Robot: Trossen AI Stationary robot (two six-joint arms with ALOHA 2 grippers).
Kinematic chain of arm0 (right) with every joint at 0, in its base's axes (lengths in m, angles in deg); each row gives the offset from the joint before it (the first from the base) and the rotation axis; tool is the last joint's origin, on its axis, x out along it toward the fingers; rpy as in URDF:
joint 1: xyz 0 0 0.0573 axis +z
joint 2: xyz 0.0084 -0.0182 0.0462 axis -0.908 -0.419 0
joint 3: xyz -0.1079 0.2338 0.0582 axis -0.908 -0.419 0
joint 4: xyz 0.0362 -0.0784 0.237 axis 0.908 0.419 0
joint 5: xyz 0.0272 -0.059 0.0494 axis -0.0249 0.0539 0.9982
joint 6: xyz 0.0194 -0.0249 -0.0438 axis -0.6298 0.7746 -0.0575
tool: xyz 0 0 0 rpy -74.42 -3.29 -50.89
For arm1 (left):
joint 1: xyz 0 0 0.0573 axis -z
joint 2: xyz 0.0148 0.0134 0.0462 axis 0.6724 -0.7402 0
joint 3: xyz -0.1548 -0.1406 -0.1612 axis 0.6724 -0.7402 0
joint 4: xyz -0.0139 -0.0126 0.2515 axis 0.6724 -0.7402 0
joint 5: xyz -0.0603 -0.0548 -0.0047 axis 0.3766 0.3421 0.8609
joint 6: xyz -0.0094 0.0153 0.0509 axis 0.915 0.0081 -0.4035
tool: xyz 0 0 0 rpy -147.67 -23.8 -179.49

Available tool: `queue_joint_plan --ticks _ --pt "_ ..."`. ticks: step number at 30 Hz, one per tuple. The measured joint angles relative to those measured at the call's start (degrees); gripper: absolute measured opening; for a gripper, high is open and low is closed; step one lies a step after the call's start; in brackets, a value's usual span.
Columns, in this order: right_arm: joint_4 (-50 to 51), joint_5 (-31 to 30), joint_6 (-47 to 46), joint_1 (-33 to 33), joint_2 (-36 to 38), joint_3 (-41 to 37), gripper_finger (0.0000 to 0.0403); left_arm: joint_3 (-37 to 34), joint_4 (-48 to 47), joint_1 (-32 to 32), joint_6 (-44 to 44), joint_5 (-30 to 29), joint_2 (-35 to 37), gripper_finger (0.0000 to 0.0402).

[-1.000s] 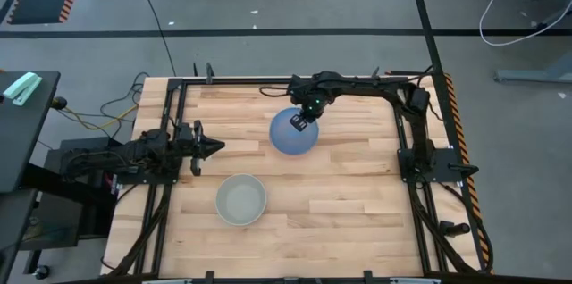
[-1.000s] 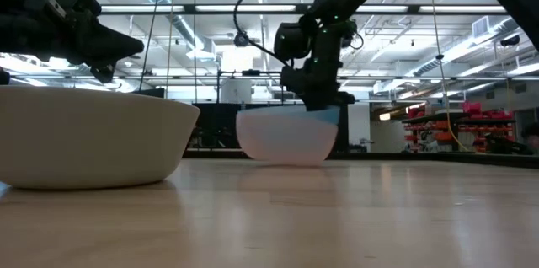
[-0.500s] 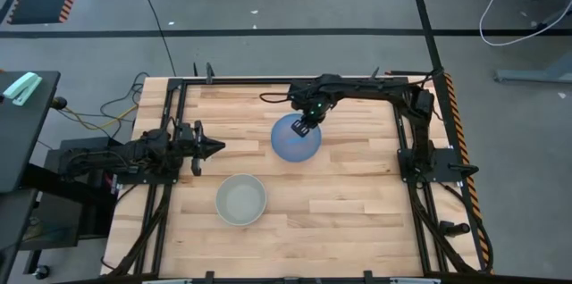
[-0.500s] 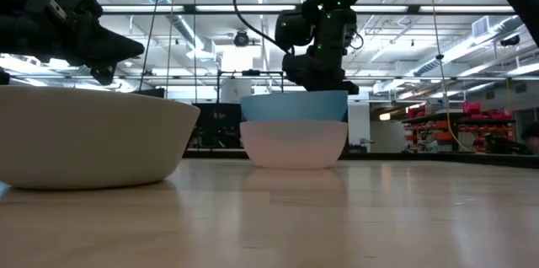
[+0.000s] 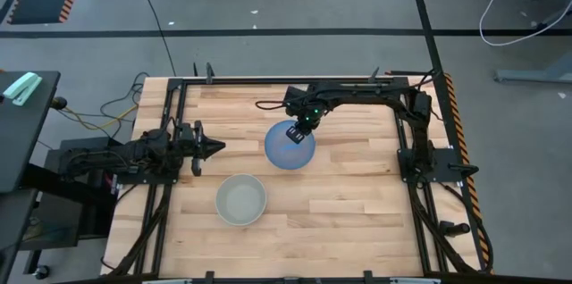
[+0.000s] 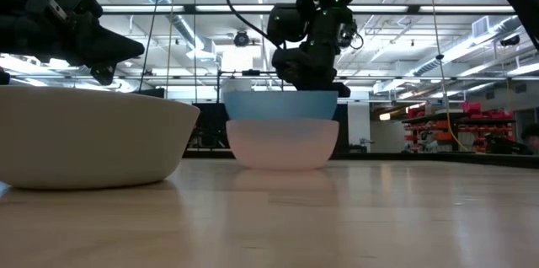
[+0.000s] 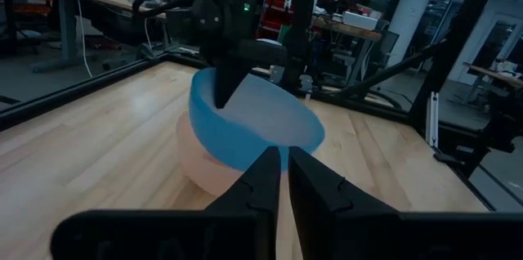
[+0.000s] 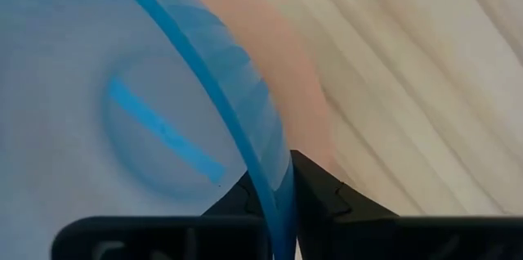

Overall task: Nest bowls inside each other
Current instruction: Stack the blue bowl on the orange bowl

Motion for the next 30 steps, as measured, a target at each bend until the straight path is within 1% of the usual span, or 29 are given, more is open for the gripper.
queue_joint_plan --ticks 9,15,22,26,30 --pt "0.04 -1.08 -0.48 0.46 -0.02 0.00 0.0076 0.00 -0.02 -0.02 0.00 -0.02 0.00 0.0028" --pt "0.05 -2.90 -0.49 0.18 -0.02 0.00 0.0101 0.00 -0.07 -0.02 0.00 -0.02 0.00 0.0036" --pt "0.06 -3.72 -0.50 -0.48 0.44 0.02 0.0107 0.00 -0.15 0.00 -1.00 -0.01 0.00 0.0034" --pt "0.14 -5.29 -0.99 -0.56 2.52 0.13 0.0107 0.02 -0.28 -0.01 -1.19 -0.01 0.00 0.0028" --pt "0.17 -6.39 -1.57 -0.57 4.96 0.13 0.0107 0.02 -0.33 -0.02 -1.35 0.00 0.00 0.0031"
